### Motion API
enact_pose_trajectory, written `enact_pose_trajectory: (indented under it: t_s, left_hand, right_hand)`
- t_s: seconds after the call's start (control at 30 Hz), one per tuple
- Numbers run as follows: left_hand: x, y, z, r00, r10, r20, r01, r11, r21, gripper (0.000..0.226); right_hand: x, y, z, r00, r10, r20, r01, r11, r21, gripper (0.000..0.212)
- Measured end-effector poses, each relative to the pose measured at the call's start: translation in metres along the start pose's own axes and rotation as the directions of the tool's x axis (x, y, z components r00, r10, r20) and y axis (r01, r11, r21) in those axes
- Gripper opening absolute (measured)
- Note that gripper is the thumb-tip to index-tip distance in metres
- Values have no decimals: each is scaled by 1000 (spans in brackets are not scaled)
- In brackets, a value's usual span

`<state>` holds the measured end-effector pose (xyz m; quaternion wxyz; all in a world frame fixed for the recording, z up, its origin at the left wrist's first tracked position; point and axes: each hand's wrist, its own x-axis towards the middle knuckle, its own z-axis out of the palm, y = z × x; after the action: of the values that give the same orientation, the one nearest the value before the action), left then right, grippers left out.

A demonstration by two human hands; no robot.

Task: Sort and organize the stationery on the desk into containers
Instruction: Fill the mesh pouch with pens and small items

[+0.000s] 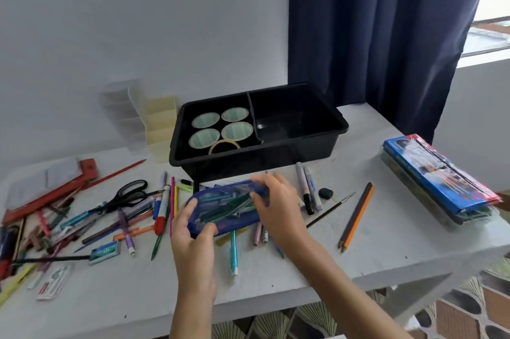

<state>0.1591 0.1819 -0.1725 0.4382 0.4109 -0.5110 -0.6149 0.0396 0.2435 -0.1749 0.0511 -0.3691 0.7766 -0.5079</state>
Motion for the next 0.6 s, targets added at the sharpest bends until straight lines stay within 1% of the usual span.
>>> enact_pose_trajectory:
  t_s: [0.03,0.13,0.23,0.3,0.37,0.4,0.43,0.47,0.53,0.6]
  left_hand:
    - [0,0,0,1000,0,3,0,1000,0,53]
    - [0,-3,-1,1000,-7,24,7,1000,5,54]
    - [0,-6,-1,999,-22,34,22,1000,6,55]
    - [0,-4,-1,999,-33,35,34,999,-12,56]
    - [0,0,-1,999,-41,35,42,998,-36,57]
    - [1,1,-2,998,-45,33,47,998,-52,58]
    - [2,3,-3,998,-50,31,52,996,-69,58]
    - [3,4,-4,998,-54,25,56,995,-83,58]
    - [4,6,-7,999,-46,13,47,994,-102,57]
    - [5,8,-10,999,-42,4,42,992,-115,56]
  right_hand:
    - [-1,4,0,999,-45,-24,44,998,-48,21]
    - [-4,12,-9,988,-109,-106,104,993,-50,17]
    - [-2,19,-21,980,-169,-101,163,984,-68,19]
    - [1,22,-31,976,-168,-138,166,986,-29,22]
    - [5,31,-42,968,-96,-232,102,995,13,24]
    - [8,37,-47,963,-31,-267,38,999,19,25]
    - [12,46,-53,962,40,-271,-41,999,1,28]
    - [15,56,-58,964,114,-241,-130,990,-51,31]
    - [19,78,-64,963,234,-135,-261,935,-239,41]
    - [19,95,-66,954,297,-25,-278,857,-435,49]
